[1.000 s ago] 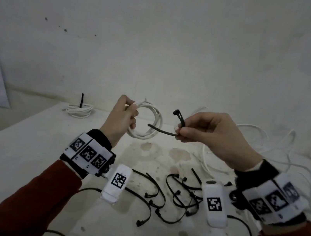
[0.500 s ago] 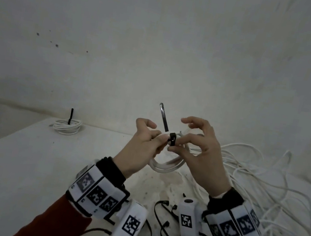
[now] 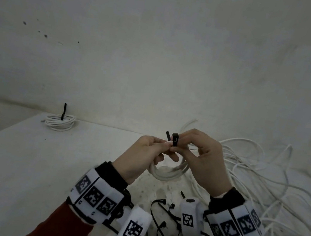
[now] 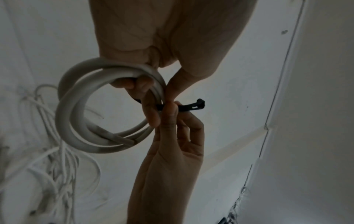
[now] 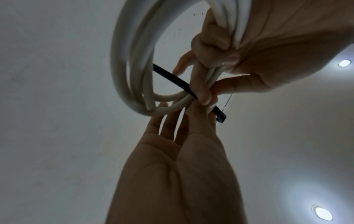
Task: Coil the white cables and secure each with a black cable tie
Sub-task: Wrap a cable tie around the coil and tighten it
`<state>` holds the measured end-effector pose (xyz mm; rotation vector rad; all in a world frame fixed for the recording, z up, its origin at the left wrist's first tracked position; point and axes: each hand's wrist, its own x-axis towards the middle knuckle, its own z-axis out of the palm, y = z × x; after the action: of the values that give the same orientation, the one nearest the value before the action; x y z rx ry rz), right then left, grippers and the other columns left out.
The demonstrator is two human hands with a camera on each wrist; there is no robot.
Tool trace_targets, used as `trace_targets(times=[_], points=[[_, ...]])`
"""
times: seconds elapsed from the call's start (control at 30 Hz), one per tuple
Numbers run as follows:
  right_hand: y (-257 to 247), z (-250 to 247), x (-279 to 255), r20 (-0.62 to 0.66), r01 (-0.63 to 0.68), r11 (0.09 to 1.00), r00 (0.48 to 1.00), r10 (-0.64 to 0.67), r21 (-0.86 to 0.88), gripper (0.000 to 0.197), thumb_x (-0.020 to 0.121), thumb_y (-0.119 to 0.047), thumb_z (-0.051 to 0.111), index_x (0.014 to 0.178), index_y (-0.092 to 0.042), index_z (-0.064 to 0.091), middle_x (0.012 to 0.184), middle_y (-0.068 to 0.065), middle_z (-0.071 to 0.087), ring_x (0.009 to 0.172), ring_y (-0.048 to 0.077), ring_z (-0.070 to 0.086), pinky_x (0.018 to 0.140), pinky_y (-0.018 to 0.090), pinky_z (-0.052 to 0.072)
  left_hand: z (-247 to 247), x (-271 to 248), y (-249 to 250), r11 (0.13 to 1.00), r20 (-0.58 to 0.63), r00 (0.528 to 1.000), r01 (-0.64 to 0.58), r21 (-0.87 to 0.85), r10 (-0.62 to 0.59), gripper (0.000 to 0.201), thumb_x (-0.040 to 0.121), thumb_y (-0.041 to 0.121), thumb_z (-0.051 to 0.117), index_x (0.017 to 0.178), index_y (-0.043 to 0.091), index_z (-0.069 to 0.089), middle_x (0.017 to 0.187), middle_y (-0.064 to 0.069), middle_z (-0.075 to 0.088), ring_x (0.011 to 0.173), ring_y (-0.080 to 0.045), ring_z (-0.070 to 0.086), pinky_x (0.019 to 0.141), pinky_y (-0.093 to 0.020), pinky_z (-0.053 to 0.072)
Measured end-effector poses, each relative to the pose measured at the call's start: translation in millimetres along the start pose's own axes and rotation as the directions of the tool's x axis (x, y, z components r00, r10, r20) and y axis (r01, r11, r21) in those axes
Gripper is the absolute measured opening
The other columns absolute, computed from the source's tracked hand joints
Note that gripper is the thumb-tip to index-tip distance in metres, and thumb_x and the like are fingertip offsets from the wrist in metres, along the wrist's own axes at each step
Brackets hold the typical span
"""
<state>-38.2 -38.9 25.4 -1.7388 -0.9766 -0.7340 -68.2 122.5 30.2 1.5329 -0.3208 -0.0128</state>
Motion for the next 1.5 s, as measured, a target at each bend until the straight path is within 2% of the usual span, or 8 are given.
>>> trace_targets(times=[0.3, 0.5, 0.73, 0.9, 1.03, 1.2, 1.37, 1.5], points=[[4.0, -4.5, -0.8, 0.05, 0.024, 0.997, 0.999, -0.02, -0.077, 0.007, 0.074, -0.01, 0.078, 0.073, -0.01, 0.071, 0.079, 0.002, 0.068, 0.075, 0.012, 0.065, 0.069, 0.023, 0.049, -6.4, 5.2, -7.9, 0.949, 0.137, 0.98, 0.174, -0.262, -0.143, 0.025, 0.096, 0.012, 0.046, 0.088, -0.004, 0.064, 0.083, -0.013, 0.07, 0.051, -0.005, 0.041, 0.053, -0.015, 0.037], [-1.7, -0.9, 0.5, -0.015, -0.229, 0.953, 0.971, 0.237, 0.199, 0.008, 0.071, -0.019, 0.079, 0.072, -0.018, 0.071, 0.084, -0.002, 0.068, 0.081, 0.017, 0.066, 0.077, 0.024, 0.051, -3.6, 3.0, -6.2, 0.991, 0.024, 1.0, 0.004, -0.131, -0.001, 0.017, 0.094, 0.017, 0.052, 0.101, 0.004, 0.06, 0.078, -0.004, 0.068, 0.053, -0.007, 0.039, 0.055, -0.016, 0.035], [-15.7, 1.3, 1.7, -0.087, -0.406, 0.787, 0.863, 0.497, 0.465, 0.029, 0.064, -0.003, 0.077, 0.083, -0.007, 0.056, 0.073, 0.004, 0.067, 0.067, 0.013, 0.065, 0.065, 0.018, 0.052, -0.4, -2.7, -5.0, 0.975, 0.026, 0.985, -0.172, 0.138, 0.17, 0.015, 0.095, 0.022, 0.051, 0.098, 0.009, 0.058, 0.071, 0.008, 0.056, 0.063, 0.002, 0.048, 0.065, -0.012, 0.039], [-24.0, -2.6, 3.9, -0.002, -0.488, 0.684, 0.813, 0.582, 0.542, 0.031, 0.061, -0.021, 0.076, 0.08, -0.006, 0.057, 0.067, 0.003, 0.066, 0.062, 0.012, 0.064, 0.061, 0.018, 0.052, 2.4, -5.2, 1.7, 0.974, 0.022, 0.981, -0.195, 0.114, 0.193, 0.034, 0.076, 0.042, 0.055, 0.088, 0.011, 0.06, 0.061, 0.013, 0.054, 0.055, 0.002, 0.046, 0.057, -0.011, 0.039], [-25.0, -4.9, 7.2, 0.039, -0.565, 0.606, 0.748, 0.662, 0.56, 0.04, 0.072, -0.04, 0.067, 0.088, -0.004, 0.066, 0.081, 0.009, 0.071, 0.069, 0.017, 0.066, 0.063, 0.024, 0.052, -3.0, -6.0, 4.2, 0.973, 0.095, 0.978, -0.198, 0.115, 0.187, 0.034, 0.079, 0.041, 0.054, 0.092, 0.011, 0.061, 0.06, 0.013, 0.055, 0.057, -0.001, 0.045, 0.058, -0.012, 0.038], [-31.1, -2.8, 7.0, 0.004, -0.522, 0.619, 0.767, 0.642, 0.587, 0.044, 0.073, -0.022, 0.071, 0.111, -0.004, 0.061, 0.099, 0.01, 0.074, 0.083, 0.024, 0.072, 0.071, 0.03, 0.058, -2.2, -13.1, 12.0, 0.976, 0.304, 0.939, -0.196, 0.099, 0.158, 0.023, 0.083, 0.031, 0.052, 0.095, 0.013, 0.06, 0.066, 0.008, 0.06, 0.053, 0.003, 0.047, 0.057, -0.009, 0.036], [-33.6, -4.2, 6.7, -0.137, -0.423, 0.77, 0.83, 0.54, 0.477, 0.014, 0.08, -0.005, 0.066, 0.094, -0.005, 0.07, 0.094, 0.01, 0.075, 0.083, 0.027, 0.072, 0.071, 0.03, 0.058, -0.2, -10.6, 5.2, 0.99, 0.238, 0.962, -0.14, 0.008, 0.134, 0.029, 0.088, 0.037, 0.059, 0.096, 0.01, 0.064, 0.066, 0.005, 0.06, 0.052, -0.005, 0.039, 0.052, -0.012, 0.033], [-30.0, -9.7, 7.7, -0.181, -0.313, 0.941, 0.925, 0.332, 0.13, 0.027, 0.089, 0.002, 0.06, 0.101, -0.019, 0.072, 0.088, 0.011, 0.071, 0.073, 0.011, 0.069, 0.069, 0.015, 0.052, -2.3, -6.3, 1.0, 0.985, 0.158, 0.978, -0.112, -0.134, 0.133, 0.034, 0.076, 0.048, 0.062, 0.086, 0.016, 0.069, 0.067, 0.003, 0.061, 0.056, -0.012, 0.032, 0.052, -0.02, 0.026]])
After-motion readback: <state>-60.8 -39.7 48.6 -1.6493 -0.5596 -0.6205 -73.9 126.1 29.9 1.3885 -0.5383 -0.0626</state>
